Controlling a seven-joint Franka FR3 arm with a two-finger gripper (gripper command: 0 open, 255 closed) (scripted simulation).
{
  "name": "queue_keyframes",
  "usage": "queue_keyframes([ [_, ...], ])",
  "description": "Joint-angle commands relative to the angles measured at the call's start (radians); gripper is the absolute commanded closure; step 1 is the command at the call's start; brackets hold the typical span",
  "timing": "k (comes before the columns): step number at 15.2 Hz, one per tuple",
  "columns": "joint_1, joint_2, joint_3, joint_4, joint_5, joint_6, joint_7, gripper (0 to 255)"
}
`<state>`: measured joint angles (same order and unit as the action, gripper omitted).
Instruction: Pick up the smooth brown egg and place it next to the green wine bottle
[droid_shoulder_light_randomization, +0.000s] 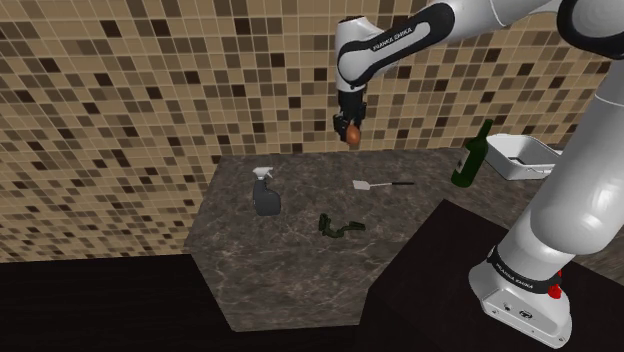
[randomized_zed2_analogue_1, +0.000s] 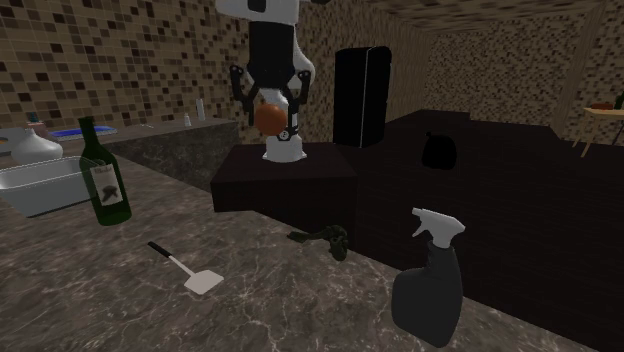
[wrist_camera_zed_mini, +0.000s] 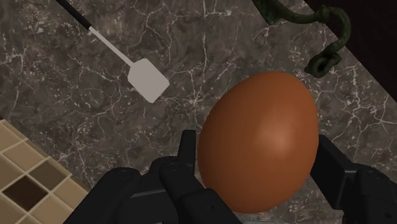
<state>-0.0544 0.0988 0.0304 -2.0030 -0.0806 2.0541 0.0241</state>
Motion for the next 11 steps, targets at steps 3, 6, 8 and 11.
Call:
queue_keyframes([
  [3,0.001,-0.019,0.001,0.032,0.003,-0.051,-0.002,255],
  [6,0.001,-0.031,0.002,0.058,0.004,-0.089,-0.005,255],
  [8,0.002,-0.038,0.002,0.077,0.005,-0.115,-0.007,255],
  [11,0.002,-0.047,0.002,0.106,0.007,-0.154,-0.010,255],
])
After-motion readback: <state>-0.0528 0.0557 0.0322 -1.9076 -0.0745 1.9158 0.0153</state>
